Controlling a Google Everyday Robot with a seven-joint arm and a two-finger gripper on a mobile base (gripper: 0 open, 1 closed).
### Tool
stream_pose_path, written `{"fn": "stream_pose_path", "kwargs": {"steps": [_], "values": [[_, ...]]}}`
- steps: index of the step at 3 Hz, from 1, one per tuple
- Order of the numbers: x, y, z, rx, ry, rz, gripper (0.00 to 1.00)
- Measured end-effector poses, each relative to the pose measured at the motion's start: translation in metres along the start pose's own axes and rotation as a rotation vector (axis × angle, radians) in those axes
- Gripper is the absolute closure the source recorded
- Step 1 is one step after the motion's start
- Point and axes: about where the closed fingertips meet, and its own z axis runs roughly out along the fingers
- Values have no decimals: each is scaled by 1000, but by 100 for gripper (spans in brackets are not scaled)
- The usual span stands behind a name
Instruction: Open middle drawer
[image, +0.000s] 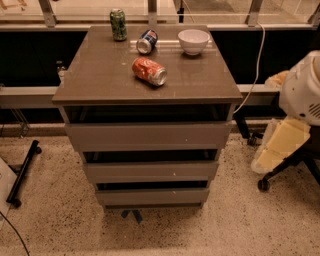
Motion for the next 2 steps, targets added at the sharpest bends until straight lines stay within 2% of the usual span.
{"fn": "stream_pose_path", "kwargs": {"steps": [1,2], "values": [[5,11,21,-1,-44,50,0],[6,13,25,1,-52,59,0]]}}
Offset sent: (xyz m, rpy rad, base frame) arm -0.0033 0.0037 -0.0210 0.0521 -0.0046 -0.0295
